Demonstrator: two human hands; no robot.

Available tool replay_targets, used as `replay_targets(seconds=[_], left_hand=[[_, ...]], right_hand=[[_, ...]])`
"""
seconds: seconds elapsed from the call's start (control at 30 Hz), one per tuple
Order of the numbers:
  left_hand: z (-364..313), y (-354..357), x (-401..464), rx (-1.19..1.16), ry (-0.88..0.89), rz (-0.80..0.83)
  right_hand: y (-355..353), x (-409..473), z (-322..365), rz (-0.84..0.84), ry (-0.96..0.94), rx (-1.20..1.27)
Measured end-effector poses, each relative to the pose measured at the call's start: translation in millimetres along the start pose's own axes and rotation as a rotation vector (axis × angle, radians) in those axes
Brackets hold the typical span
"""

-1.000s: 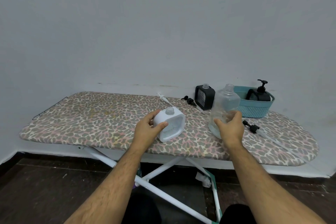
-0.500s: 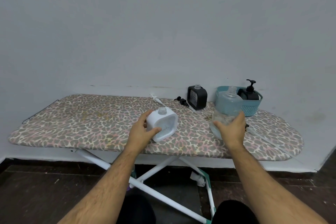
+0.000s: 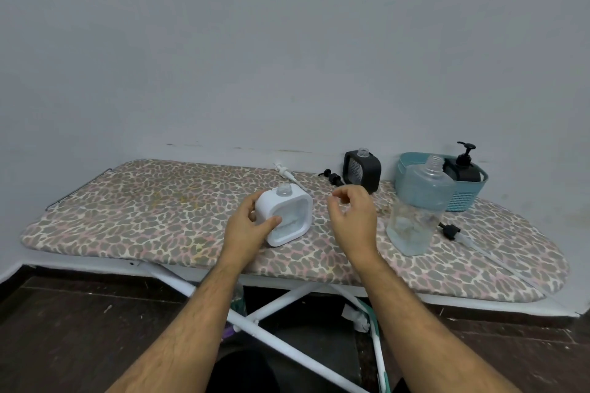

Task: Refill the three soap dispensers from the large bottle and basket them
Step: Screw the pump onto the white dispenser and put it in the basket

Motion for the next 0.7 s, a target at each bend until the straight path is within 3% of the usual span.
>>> replay_targets(seconds=[0.2, 0.7], left_hand=[[12.0, -12.0, 24.2, -0.065, -0.004, -0.021], [29.3, -6.7, 35.8, -0.118, 0.049, 0.033]], right_hand=[[70.0, 54.6, -15.3, 0.247, 0.205, 0.002], [240.5, 140.8, -57.7, 0.617, 0.218, -0.221]])
Point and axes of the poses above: each hand's wrist, its own x-axis towards the middle knuckle, its own y-axis out of the palm, z = x × y, the point moved 10 cm from there along x, towards the middle knuckle, and after that the axes turned 5 degrees about y, right-handed, at the moved point
